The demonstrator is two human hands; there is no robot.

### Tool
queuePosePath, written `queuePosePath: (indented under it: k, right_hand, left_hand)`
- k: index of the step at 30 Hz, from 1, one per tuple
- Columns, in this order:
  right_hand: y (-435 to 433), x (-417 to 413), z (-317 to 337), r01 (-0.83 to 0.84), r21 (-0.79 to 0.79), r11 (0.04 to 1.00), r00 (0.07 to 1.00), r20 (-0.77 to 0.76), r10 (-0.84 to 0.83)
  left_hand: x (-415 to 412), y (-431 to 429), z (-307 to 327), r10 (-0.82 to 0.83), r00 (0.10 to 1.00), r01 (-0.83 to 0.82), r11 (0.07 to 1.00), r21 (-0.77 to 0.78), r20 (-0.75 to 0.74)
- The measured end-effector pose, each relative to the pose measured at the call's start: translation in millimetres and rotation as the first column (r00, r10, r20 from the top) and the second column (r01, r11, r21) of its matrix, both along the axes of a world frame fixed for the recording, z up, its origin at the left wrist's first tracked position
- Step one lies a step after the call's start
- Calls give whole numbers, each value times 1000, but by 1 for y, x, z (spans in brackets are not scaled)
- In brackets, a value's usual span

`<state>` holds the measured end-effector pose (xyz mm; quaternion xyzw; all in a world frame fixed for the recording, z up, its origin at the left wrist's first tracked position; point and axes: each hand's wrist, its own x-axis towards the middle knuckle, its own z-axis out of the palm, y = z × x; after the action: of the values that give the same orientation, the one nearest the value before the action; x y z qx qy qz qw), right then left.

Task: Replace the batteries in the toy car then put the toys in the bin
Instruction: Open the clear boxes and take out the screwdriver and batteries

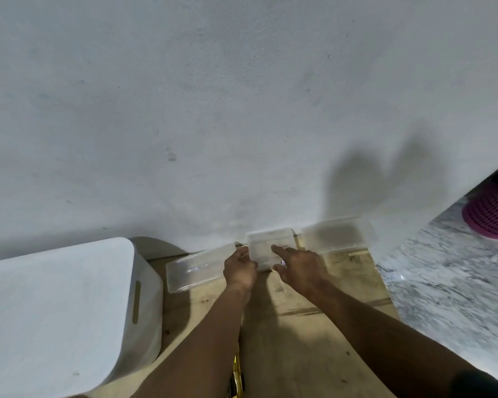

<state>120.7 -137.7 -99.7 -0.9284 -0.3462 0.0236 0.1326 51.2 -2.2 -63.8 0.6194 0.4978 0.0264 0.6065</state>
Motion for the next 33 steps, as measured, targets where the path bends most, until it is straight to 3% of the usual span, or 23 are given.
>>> queuePosePath:
  k: [6, 10, 13, 18, 33]
  right_hand:
    - [-17, -15, 0, 65, 272, 960, 987, 123, -102]
    - [-38, -40, -28, -46, 157, 987, 993, 117, 28]
    - [-46, -46, -51, -171, 69, 983, 966, 209, 153]
    - [-45, -51, -56, -199, -165, 966, 925, 294, 241]
    - [-48, -50, -54, -124, -107, 987, 964, 222, 145]
  left_hand:
    - [-2, 1, 1, -6, 1000, 6, 1000, 6, -2]
    - [-2, 1, -2, -7, 1000, 7, 1000, -12, 4]
    - [-3, 2, -5, -19, 1000, 19, 1000, -22, 1]
    - [-4, 4, -8, -30, 1000, 30, 999, -25, 4]
    - [-6, 5, -13, -14, 999, 16, 999, -43, 44]
